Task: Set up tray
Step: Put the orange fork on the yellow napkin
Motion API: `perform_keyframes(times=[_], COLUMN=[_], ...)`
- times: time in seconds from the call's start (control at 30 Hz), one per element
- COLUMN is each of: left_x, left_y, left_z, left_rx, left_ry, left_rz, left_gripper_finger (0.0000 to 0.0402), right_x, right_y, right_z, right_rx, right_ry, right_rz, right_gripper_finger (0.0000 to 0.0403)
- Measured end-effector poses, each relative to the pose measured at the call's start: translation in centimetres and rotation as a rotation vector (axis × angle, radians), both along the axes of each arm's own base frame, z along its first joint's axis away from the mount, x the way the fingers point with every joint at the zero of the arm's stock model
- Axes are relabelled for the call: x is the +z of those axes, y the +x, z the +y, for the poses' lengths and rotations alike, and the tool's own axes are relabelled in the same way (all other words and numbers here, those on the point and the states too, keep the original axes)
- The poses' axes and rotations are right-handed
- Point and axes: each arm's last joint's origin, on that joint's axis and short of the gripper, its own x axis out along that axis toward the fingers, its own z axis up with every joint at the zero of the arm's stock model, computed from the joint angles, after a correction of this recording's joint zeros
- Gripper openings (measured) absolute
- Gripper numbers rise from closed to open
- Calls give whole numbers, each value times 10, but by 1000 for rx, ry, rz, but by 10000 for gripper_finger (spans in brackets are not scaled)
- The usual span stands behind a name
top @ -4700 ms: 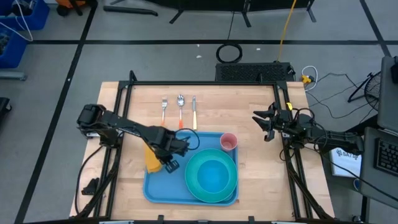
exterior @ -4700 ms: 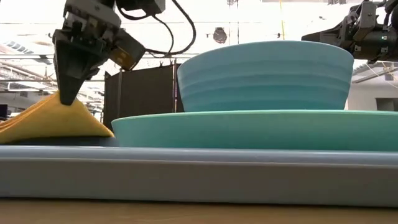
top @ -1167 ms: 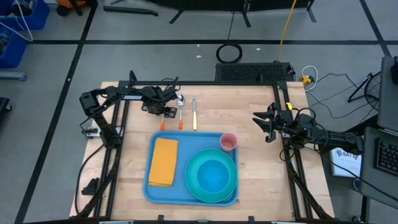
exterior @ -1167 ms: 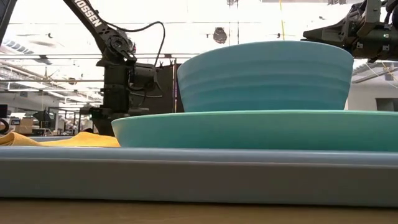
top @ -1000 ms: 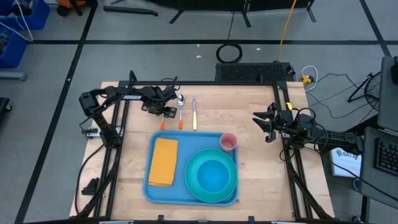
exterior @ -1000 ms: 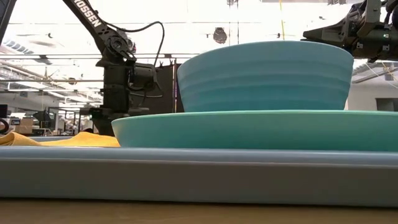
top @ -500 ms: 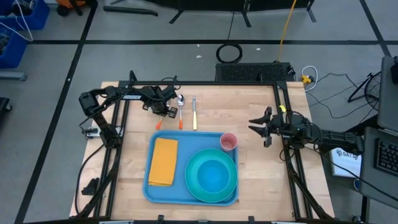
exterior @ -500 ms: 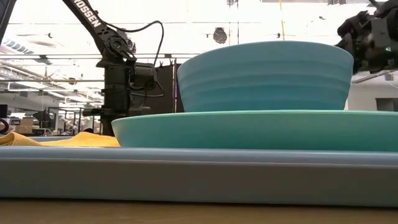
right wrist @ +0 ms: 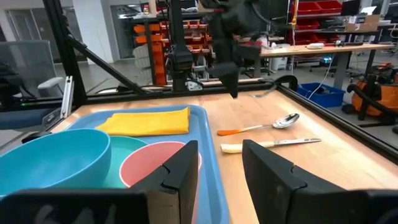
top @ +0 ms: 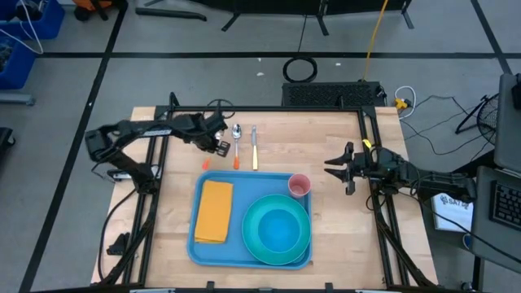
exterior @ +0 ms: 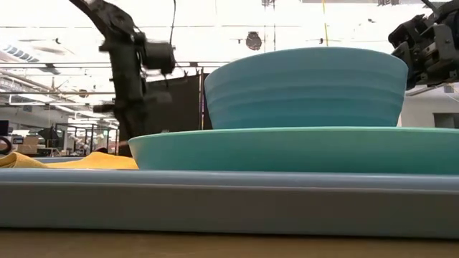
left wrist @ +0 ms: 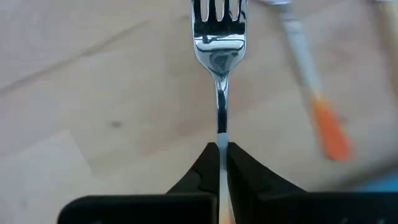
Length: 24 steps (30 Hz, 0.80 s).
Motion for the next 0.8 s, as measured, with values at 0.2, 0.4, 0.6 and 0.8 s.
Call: perform_keyframes(times=[0.2, 0.4, 0.6, 0.8], left_x=[33, 36, 36, 37], left_y=[0, -2, -1, -6], left_z=[-43, -91, -146, -197], left_rx=[-51, -99, -140, -42], left_ry=[66, -18, -150, -269], left_rz=[-108, -58, -72, -115], left_gripper_finger=[10, 10, 10, 10], right_x=[4, 5, 5, 9], right_y=[-2, -3, -3, -4], right_z=[0, 0, 0, 0], right_rx=[-6, -9, -10, -10], right_ry=[-12, 4, 12, 12], right_rz=[-47, -62, -66, -105], right_gripper_finger=[116, 116, 116, 116])
